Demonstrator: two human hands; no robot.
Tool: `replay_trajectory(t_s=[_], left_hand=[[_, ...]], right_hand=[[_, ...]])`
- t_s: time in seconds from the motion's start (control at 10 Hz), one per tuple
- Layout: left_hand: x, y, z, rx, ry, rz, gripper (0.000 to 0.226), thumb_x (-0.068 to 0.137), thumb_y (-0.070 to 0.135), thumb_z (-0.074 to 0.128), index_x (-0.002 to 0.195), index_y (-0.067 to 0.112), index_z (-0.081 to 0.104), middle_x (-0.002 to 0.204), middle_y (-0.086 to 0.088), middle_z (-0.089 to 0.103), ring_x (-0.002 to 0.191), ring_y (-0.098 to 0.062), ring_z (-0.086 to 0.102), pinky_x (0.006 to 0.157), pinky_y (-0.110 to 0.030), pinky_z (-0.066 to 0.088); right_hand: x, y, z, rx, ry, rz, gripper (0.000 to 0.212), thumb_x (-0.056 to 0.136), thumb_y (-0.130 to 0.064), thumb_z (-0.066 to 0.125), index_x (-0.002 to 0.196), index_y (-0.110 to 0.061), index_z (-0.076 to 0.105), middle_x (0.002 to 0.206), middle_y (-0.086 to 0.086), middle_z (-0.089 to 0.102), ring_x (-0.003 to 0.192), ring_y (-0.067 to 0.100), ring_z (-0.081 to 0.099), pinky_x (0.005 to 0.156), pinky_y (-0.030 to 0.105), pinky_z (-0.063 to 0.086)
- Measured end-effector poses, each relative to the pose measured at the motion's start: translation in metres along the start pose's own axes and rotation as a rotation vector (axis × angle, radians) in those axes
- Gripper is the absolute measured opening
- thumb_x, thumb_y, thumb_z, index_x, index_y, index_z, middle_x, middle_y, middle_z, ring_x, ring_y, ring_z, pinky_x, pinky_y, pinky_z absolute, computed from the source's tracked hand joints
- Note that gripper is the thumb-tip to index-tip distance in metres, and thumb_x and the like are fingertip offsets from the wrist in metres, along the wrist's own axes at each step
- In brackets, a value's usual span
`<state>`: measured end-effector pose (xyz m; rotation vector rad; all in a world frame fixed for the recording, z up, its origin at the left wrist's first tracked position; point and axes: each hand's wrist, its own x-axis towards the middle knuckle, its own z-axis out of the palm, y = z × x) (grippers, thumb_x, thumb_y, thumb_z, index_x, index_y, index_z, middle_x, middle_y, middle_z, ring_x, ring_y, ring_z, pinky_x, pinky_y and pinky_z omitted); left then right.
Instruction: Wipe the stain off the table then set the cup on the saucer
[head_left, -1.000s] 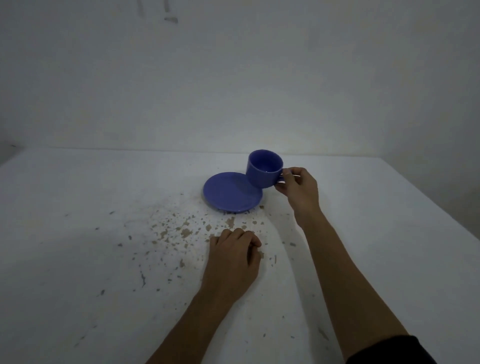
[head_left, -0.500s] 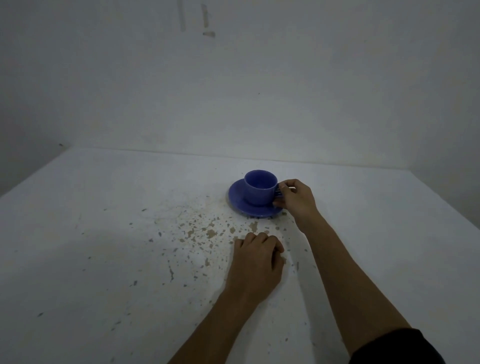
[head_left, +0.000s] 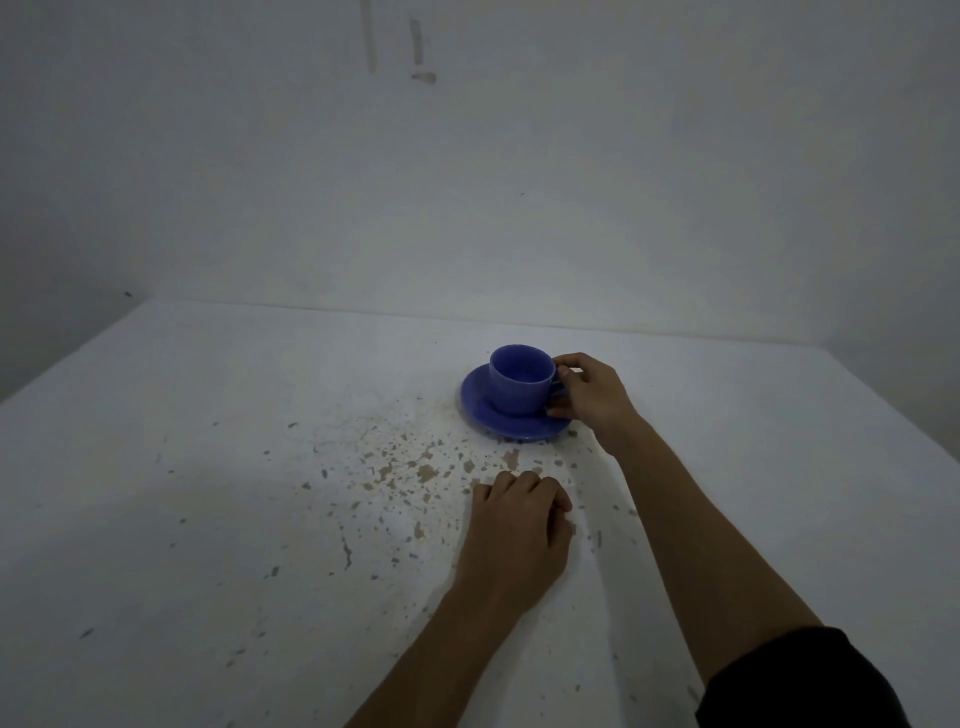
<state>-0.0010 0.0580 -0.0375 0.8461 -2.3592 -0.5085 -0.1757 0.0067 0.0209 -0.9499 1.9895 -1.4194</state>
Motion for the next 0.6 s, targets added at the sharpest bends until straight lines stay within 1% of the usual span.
replay_trajectory(t_s=[0.1, 0.2, 0.3, 0.4, 0.5, 0.6], left_hand=[[0.000, 0.001, 0.000, 0.003, 0.008, 0.007, 0.011, 0.085, 0.029, 0.051, 0.090, 0.027, 0.061, 0.090, 0.009, 0.063, 0.087, -0.014, 0.053, 0.087, -0.035, 0.038], [0.000, 0.001, 0.000, 0.007, 0.012, 0.015, 0.011, 0.086, 0.029, 0.051, 0.091, 0.026, 0.061, 0.091, 0.009, 0.063, 0.087, -0.013, 0.053, 0.087, -0.034, 0.037], [0.000, -0.001, 0.001, 0.000, 0.026, 0.023, 0.010, 0.087, 0.028, 0.052, 0.091, 0.027, 0.061, 0.091, 0.009, 0.063, 0.087, -0.012, 0.052, 0.086, -0.032, 0.036], [0.000, -0.002, 0.002, -0.007, 0.029, 0.029, 0.011, 0.086, 0.026, 0.051, 0.090, 0.026, 0.061, 0.090, 0.009, 0.063, 0.086, -0.011, 0.053, 0.084, -0.030, 0.035], [0.002, -0.004, 0.002, -0.076, 0.044, -0.014, 0.013, 0.087, 0.022, 0.051, 0.089, 0.025, 0.063, 0.087, 0.009, 0.064, 0.081, -0.009, 0.053, 0.082, -0.029, 0.040], [0.004, -0.005, -0.005, -0.342, 0.085, -0.200, 0.011, 0.088, 0.014, 0.056, 0.091, 0.021, 0.065, 0.084, 0.009, 0.064, 0.077, -0.004, 0.057, 0.074, -0.017, 0.046]], right_hand=[[-0.001, 0.000, 0.000, -0.024, 0.004, -0.004, 0.022, 0.100, -0.010, 0.040, 0.111, -0.012, 0.059, 0.098, 0.009, 0.068, 0.080, 0.023, 0.069, 0.067, 0.031, 0.061], [-0.001, -0.001, -0.002, -0.063, 0.016, 0.001, 0.023, 0.099, -0.014, 0.043, 0.116, -0.013, 0.059, 0.095, 0.009, 0.070, 0.078, 0.025, 0.070, 0.071, 0.038, 0.062], [-0.006, 0.001, -0.005, -0.136, 0.169, -0.015, 0.022, 0.094, -0.024, 0.053, 0.115, -0.018, 0.057, 0.095, 0.000, 0.066, 0.085, 0.021, 0.067, 0.078, 0.041, 0.060], [-0.034, 0.005, -0.003, -0.162, 0.373, -0.065, 0.015, 0.093, -0.026, 0.054, 0.103, -0.015, 0.058, 0.092, -0.003, 0.061, 0.079, 0.010, 0.058, 0.068, 0.023, 0.051], [-0.076, 0.021, 0.011, -0.125, 0.375, -0.073, 0.012, 0.093, -0.020, 0.053, 0.088, -0.011, 0.060, 0.082, 0.001, 0.062, 0.069, 0.009, 0.054, 0.059, 0.016, 0.042], [-0.112, 0.036, 0.032, -0.096, 0.338, -0.102, 0.014, 0.091, -0.018, 0.055, 0.081, -0.012, 0.062, 0.074, 0.002, 0.064, 0.069, 0.014, 0.059, 0.061, 0.019, 0.046]])
